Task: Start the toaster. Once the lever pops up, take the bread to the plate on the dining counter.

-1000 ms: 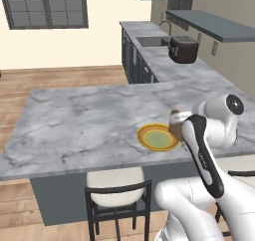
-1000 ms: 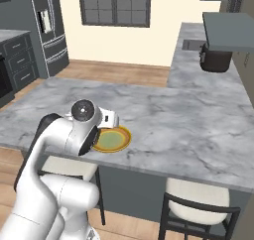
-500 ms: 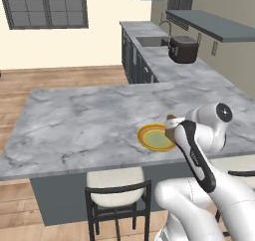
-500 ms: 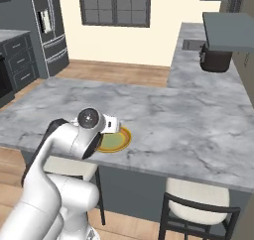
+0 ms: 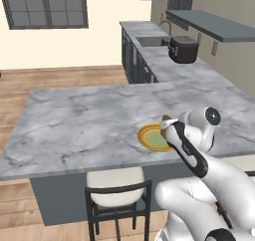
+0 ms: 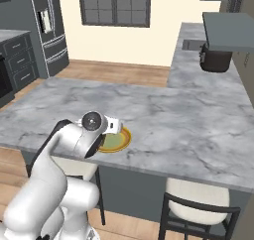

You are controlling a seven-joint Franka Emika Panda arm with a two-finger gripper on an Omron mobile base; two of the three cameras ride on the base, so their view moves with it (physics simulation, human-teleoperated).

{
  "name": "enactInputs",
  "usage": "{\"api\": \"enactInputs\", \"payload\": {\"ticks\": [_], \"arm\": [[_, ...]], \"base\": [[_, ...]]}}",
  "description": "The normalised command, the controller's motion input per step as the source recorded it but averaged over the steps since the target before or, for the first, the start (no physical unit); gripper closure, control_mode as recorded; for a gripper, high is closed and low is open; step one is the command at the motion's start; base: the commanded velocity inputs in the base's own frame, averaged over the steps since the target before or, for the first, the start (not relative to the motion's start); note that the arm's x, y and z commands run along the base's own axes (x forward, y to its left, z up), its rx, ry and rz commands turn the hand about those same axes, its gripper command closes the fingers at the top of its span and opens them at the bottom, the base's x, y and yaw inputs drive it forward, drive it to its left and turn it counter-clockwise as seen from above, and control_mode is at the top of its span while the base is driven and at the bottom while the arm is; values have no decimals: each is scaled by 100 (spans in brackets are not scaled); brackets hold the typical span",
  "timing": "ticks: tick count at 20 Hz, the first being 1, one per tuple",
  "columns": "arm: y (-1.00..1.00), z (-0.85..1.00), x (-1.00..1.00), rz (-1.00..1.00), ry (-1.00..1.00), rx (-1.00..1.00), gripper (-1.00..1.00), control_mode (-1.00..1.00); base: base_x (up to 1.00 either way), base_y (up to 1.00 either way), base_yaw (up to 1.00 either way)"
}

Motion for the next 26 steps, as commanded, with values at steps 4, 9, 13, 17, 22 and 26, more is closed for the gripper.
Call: {"api": "enactInputs", "payload": {"ticks": [4,9,13,17,22,26], "arm": [[0,-11,39,0,0,0,100,-100],[0,-11,11,0,0,0,100,-100],[0,-21,4,0,0,0,100,-100],[0,-25,3,0,0,0,100,-100],[0,-18,17,0,0,0,100,-100],[0,0,19,0,0,0,100,-100]], "base": [[0,0,0],[0,0,0],[0,0,0],[0,0,0],[0,0,0],[0,0,0]]}}
